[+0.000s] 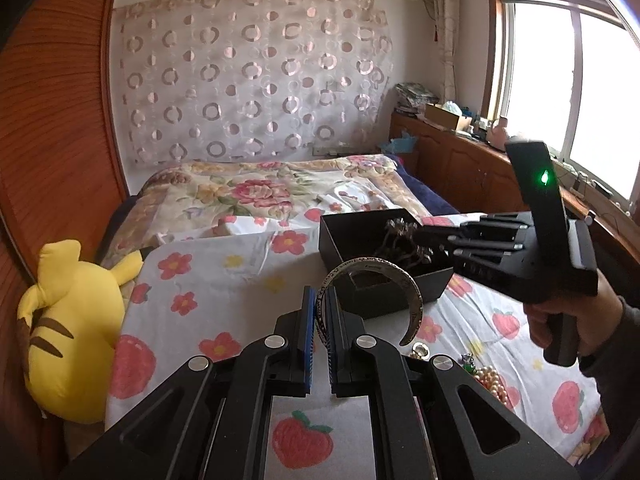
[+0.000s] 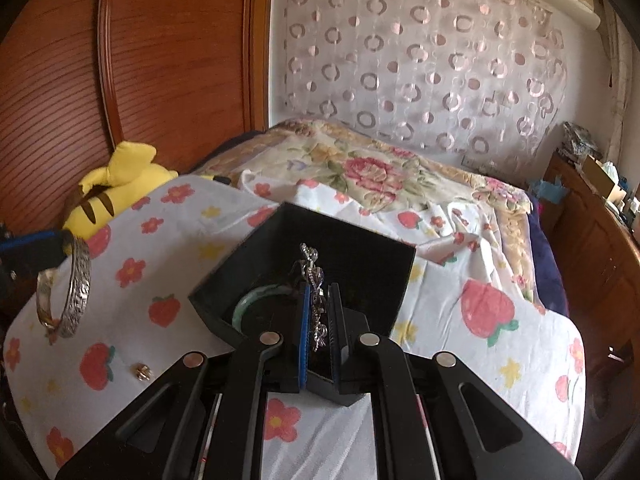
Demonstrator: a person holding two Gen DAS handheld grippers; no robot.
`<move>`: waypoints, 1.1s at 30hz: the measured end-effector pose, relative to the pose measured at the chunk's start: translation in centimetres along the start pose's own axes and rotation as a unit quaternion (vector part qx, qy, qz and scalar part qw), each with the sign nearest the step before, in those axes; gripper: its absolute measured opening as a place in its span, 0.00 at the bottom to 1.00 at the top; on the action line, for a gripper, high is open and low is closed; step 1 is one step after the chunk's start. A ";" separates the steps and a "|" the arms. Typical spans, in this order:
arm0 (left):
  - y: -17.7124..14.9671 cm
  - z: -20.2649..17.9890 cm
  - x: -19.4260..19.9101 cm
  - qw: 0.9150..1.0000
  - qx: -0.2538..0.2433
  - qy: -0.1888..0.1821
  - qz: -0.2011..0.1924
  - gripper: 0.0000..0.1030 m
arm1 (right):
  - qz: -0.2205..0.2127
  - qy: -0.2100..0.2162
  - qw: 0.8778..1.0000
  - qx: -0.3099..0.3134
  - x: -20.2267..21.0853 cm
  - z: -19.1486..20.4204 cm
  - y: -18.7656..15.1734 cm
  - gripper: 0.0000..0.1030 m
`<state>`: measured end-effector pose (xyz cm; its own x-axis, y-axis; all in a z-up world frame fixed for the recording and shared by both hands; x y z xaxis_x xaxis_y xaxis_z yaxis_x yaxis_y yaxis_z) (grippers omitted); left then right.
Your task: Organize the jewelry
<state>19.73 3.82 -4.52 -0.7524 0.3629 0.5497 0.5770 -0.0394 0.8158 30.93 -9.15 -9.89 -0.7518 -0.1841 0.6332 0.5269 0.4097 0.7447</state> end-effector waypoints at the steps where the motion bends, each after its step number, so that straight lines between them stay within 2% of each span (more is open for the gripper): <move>1: 0.1 0.0 -0.1 1.000 -0.001 0.000 0.000 0.05 | 0.001 -0.003 1.000 0.000 -0.1 -0.1 -0.2 0.10; 9: 1.8 -0.5 -2.0 1.000 -0.005 -0.002 0.007 0.05 | -0.004 -0.003 1.000 -0.013 0.4 -1.6 -0.7 0.12; 19: 3.1 -1.5 -6.2 1.000 -0.011 -0.004 0.029 0.07 | -0.021 -0.002 0.999 -0.024 3.4 -4.1 -2.4 0.12; 24: 3.5 -2.1 -8.8 0.999 -0.014 -0.007 0.040 0.00 | -0.024 0.006 0.999 -0.023 4.7 -4.7 -3.8 0.12; 30: 3.9 -1.5 -11.5 0.998 -0.016 -0.001 0.059 0.00 | -0.035 0.009 0.999 -0.021 6.2 -5.3 -5.0 0.12; 33: 3.8 -0.7 -10.9 0.998 -0.006 -0.001 0.056 0.00 | -0.042 0.010 0.999 -0.021 6.9 -5.6 -5.4 0.12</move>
Point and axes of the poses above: each gripper's, at about its wrist camera, not at the fingertips, and x roughly against the way its jaws point, z to its left, y to its top, the point moved 6 cm from there along -x, roughly the way its jaws point, and after that the axes turned 14 degrees about -y, right-handed, at the moved point
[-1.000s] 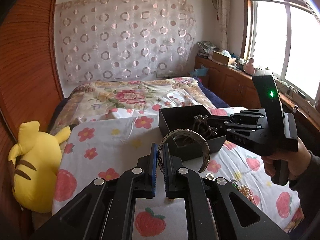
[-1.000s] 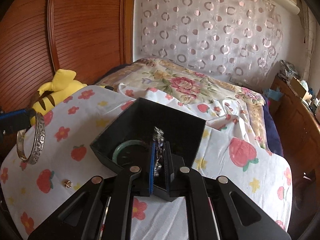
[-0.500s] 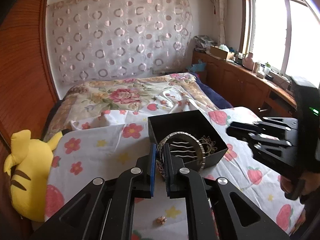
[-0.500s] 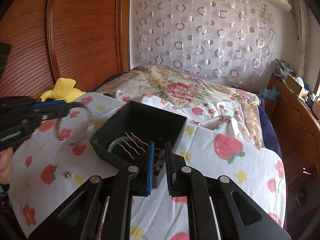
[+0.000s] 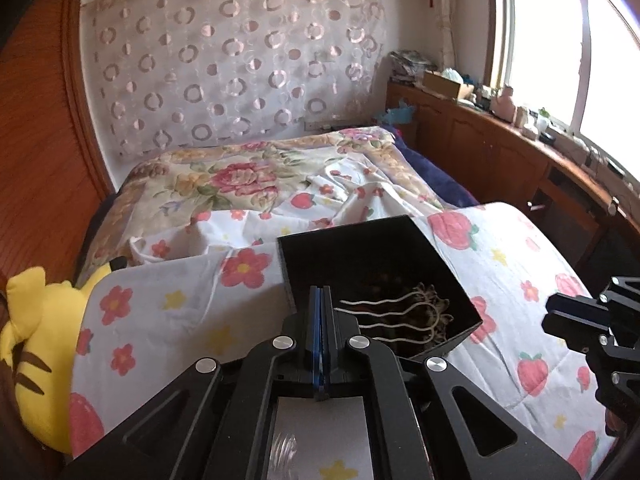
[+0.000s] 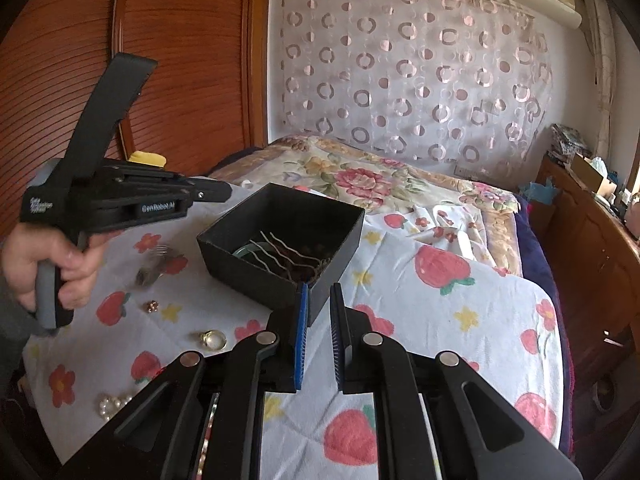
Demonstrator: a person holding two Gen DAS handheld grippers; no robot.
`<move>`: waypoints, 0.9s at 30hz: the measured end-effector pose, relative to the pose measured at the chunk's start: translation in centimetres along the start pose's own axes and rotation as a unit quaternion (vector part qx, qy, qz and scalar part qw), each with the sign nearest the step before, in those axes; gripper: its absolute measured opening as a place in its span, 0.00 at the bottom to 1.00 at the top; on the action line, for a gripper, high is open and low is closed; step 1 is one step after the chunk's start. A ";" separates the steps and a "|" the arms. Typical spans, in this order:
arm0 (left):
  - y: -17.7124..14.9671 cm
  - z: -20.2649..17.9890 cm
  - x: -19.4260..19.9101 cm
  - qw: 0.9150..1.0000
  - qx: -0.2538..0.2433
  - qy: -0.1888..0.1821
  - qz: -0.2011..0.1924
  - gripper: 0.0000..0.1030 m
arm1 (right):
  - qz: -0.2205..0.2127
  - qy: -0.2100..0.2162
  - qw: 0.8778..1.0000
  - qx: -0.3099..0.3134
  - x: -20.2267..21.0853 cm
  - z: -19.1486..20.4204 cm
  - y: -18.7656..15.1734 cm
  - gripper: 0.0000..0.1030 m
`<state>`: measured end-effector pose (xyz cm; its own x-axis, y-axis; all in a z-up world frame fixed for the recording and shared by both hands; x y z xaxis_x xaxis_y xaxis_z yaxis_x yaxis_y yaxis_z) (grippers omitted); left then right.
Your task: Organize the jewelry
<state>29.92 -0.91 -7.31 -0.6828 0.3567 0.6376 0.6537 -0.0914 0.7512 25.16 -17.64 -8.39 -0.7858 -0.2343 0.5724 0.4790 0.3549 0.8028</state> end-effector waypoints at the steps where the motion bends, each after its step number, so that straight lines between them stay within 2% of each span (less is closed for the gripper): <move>1: -0.3 0.2 0.5 1.000 0.000 -0.002 -0.002 0.00 | -0.001 0.001 1.000 -0.001 0.2 0.0 -0.1 0.12; 6: -4.1 2.1 3.8 1.000 -0.014 0.025 0.010 0.00 | -0.006 0.009 1.000 -0.004 1.0 0.5 -0.5 0.12; 16: -12.3 7.6 10.7 0.997 0.036 0.056 0.025 0.01 | -0.006 0.023 1.000 0.005 1.1 2.9 -1.0 0.12; 19: -13.8 8.3 11.3 0.997 0.038 0.060 0.042 0.13 | -0.007 0.026 1.000 0.008 1.2 3.4 -0.8 0.12; 20: -14.3 8.5 11.1 0.996 0.030 0.064 0.055 0.27 | -0.008 0.026 1.000 0.009 1.2 3.5 -0.7 0.12; 21: -14.8 8.8 11.1 0.996 0.025 0.067 0.062 0.35 | -0.008 0.026 1.000 0.009 1.2 3.7 -0.7 0.13; 25: -15.8 9.8 9.7 0.993 0.029 0.064 0.096 0.34 | -0.009 0.027 1.000 0.012 1.2 4.1 -0.6 0.14; 27: -16.0 9.7 9.5 0.994 0.030 0.051 0.095 0.15 | -0.008 0.027 1.000 0.013 1.3 4.2 -0.7 0.15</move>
Point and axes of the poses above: each gripper's, at about its wrist camera, not at the fingertips, and x roughly against the way its jaws point, z to its left, y to its top, the point moved 6 cm from there along -x, roughly the way its jaws point, and after that the axes turned 14 degrees about -y, right-handed, at the moved point
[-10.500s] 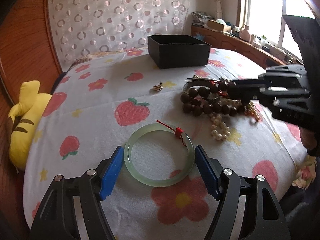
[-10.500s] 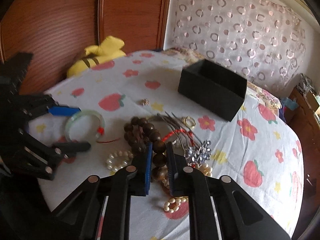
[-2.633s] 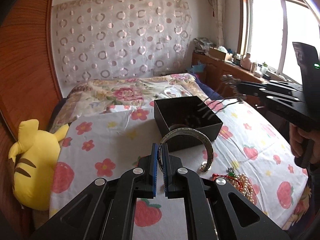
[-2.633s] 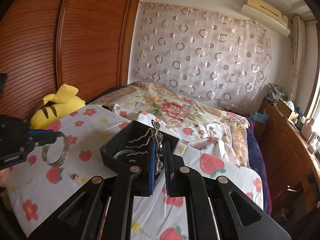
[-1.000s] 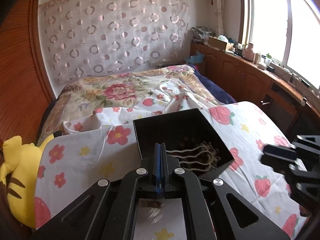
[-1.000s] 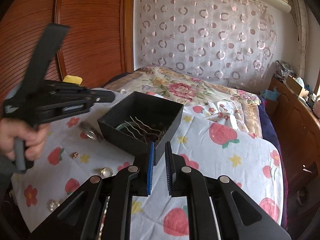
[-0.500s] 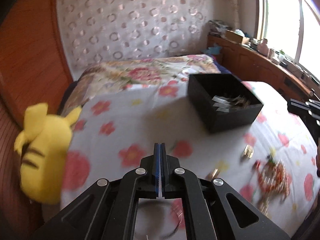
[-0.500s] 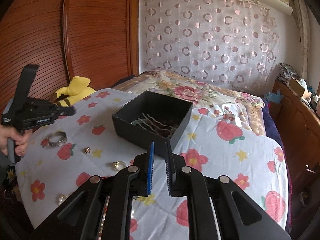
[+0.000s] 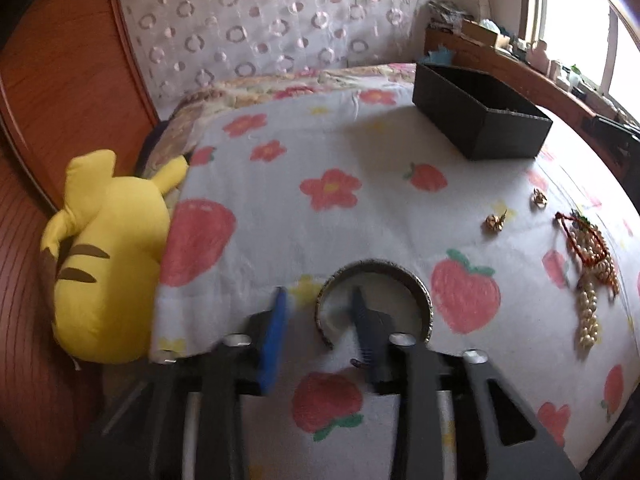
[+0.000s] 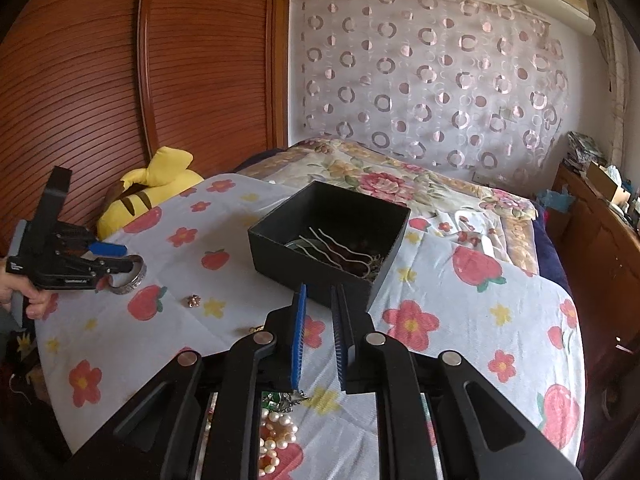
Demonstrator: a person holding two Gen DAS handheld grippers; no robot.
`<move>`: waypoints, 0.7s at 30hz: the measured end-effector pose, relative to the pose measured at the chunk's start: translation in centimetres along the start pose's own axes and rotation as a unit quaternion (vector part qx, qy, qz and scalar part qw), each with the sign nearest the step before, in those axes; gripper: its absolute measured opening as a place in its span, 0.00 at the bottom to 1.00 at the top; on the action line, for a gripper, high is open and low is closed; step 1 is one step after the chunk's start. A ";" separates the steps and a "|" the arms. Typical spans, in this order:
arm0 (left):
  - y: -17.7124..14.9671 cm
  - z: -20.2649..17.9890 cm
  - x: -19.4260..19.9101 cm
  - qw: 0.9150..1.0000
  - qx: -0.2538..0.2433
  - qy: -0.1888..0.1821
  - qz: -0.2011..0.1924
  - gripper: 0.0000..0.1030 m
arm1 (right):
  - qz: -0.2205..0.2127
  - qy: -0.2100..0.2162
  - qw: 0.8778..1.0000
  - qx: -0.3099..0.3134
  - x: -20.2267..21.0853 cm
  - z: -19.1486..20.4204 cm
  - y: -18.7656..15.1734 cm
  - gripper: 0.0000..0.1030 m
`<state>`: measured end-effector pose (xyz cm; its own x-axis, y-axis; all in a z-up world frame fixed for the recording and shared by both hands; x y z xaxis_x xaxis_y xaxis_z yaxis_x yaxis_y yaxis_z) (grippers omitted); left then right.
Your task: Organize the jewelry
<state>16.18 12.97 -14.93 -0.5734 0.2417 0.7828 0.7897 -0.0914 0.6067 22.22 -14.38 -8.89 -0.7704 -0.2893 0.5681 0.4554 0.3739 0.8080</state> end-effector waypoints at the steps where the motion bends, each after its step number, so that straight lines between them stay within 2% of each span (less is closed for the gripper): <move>1: 0.1 0.0 0.0 1.000 0.002 -0.010 0.000 0.10 | 0.001 0.000 1.000 0.001 0.0 0.1 -0.1 0.15; 2: 0.1 0.0 -0.2 1.000 0.004 -0.016 0.000 0.04 | 0.002 0.000 1.000 0.002 -0.1 0.1 -0.1 0.15; 9: 2.0 -1.5 0.0 0.999 -0.004 -0.023 -0.028 0.03 | 0.009 0.002 1.000 -0.001 0.0 -0.2 -1.3 0.15; 16: 7.1 -5.2 -0.1 0.996 -0.013 -0.052 -0.072 0.03 | 0.021 0.008 1.000 -0.019 0.3 -0.9 -3.0 0.15; 21: 10.9 -8.1 -1.4 0.993 -0.018 -0.072 -0.087 0.03 | 0.026 0.011 0.999 -0.025 0.6 -0.8 -3.8 0.15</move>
Point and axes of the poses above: each gripper's, at about its wrist camera, not at the fingertips, and x roughly against the way its jaws point, z to its left, y to its top, the point moved 6 cm from there along -x, roughly the way its jaws point, and after that the axes turned 14 degrees about -y, right-handed, at the moved point
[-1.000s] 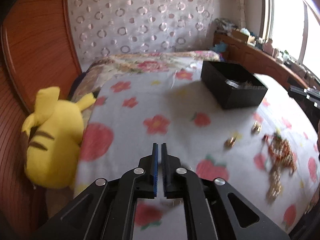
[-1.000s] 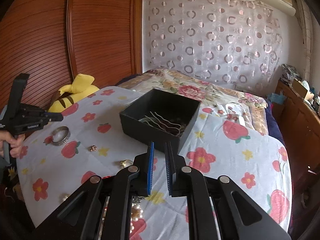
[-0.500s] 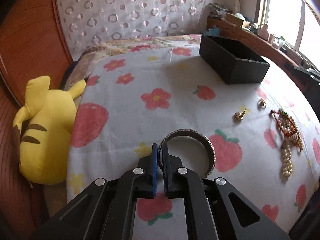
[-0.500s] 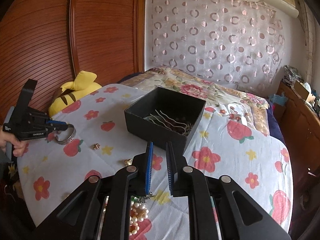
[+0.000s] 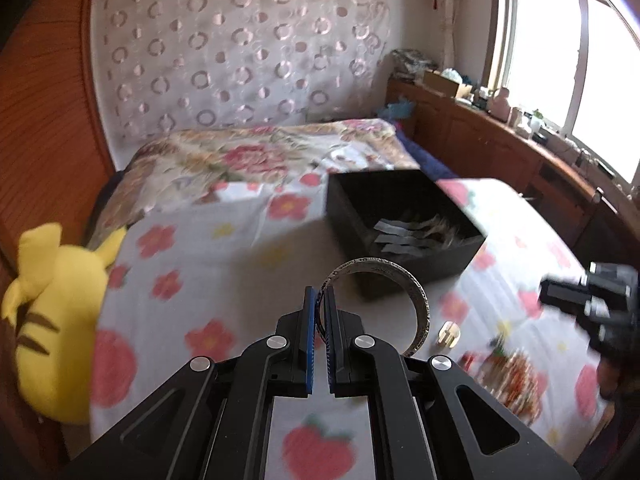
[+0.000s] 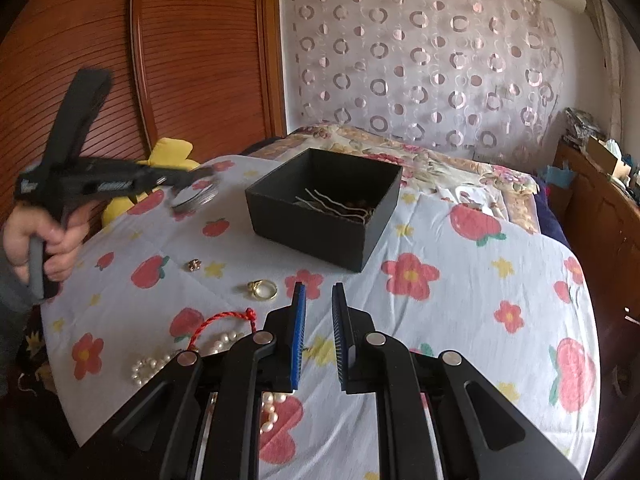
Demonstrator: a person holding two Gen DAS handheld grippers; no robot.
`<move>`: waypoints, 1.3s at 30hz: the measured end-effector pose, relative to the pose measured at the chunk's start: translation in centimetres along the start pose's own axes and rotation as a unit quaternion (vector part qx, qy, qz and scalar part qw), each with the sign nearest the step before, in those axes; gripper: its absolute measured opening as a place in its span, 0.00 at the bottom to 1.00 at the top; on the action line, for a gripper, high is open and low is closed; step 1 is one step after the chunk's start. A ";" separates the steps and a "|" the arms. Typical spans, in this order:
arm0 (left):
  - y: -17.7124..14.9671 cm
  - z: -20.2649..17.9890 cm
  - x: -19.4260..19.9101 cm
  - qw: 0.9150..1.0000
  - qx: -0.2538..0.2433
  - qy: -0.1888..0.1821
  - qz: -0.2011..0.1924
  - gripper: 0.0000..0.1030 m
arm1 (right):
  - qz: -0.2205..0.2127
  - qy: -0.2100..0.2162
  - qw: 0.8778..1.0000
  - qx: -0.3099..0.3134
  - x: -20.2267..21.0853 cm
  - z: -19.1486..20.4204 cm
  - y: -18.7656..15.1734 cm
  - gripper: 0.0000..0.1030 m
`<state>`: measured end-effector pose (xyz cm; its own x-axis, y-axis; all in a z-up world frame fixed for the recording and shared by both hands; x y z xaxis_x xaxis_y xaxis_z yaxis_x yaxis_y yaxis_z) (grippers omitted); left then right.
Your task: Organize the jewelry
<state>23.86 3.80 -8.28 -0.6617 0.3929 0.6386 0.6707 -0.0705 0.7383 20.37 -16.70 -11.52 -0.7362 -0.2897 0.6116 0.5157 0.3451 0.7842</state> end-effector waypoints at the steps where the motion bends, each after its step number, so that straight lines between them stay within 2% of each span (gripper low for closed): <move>1: 0.5 -0.4 -0.3 1.000 -0.001 -0.002 -0.001 0.03 | 0.000 0.000 1.000 -0.001 0.1 0.0 -0.1 0.15; 11: 4.7 -2.3 -4.4 1.000 -0.003 -0.002 -0.005 0.03 | -0.004 0.011 1.000 -0.015 1.0 -0.1 -0.3 0.15; 20: 5.1 -2.6 -6.4 1.000 -0.007 0.002 0.004 0.04 | -0.003 0.014 1.000 -0.021 1.5 -0.1 -0.8 0.15; 25: 4.7 -2.5 -6.5 1.000 -0.010 0.004 0.002 0.08 | -0.003 0.013 1.000 -0.019 1.5 0.0 -1.0 0.15; 27: 4.4 -2.3 -6.2 1.000 -0.006 0.001 0.002 0.19 | -0.004 0.011 1.000 -0.017 1.6 0.0 -1.1 0.15; 33: 2.0 -2.7 -3.9 1.000 -0.007 0.001 -0.007 0.41 | -0.004 0.011 1.000 -0.019 2.4 -0.1 -1.8 0.15; 34: 1.5 -2.8 -3.4 1.000 -0.008 0.002 -0.008 0.46 | -0.003 0.011 1.000 -0.020 2.6 -0.1 -2.0 0.15; 35: 1.1 -2.9 -2.9 1.000 -0.010 0.002 -0.012 0.56 | -0.002 0.012 1.000 -0.022 2.7 -0.1 -2.1 0.15; 37: 0.0 -3.1 -1.7 1.000 -0.011 -0.002 -0.020 0.61 | 0.001 0.015 1.000 -0.024 3.0 0.0 -2.6 0.15; 39: -1.1 -3.3 -0.6 1.000 -0.010 -0.006 -0.021 0.74 | 0.004 0.017 1.000 -0.024 3.2 0.2 -3.1 0.15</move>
<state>22.44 0.64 -8.81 -0.6855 0.4069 0.6037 0.6348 -0.0721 0.7693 16.27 -18.53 -12.01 -0.7173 -0.3170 0.6205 0.5428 0.3041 0.7829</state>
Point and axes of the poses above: each gripper's, at about its wrist camera, not at the fingertips, and x roughly against the way its jaws point, z to its left, y to its top, the point moved 6 cm from there along -x, roughly the way its jaws point, and after that the axes turned 14 degrees about -y, right-handed, at the moved point
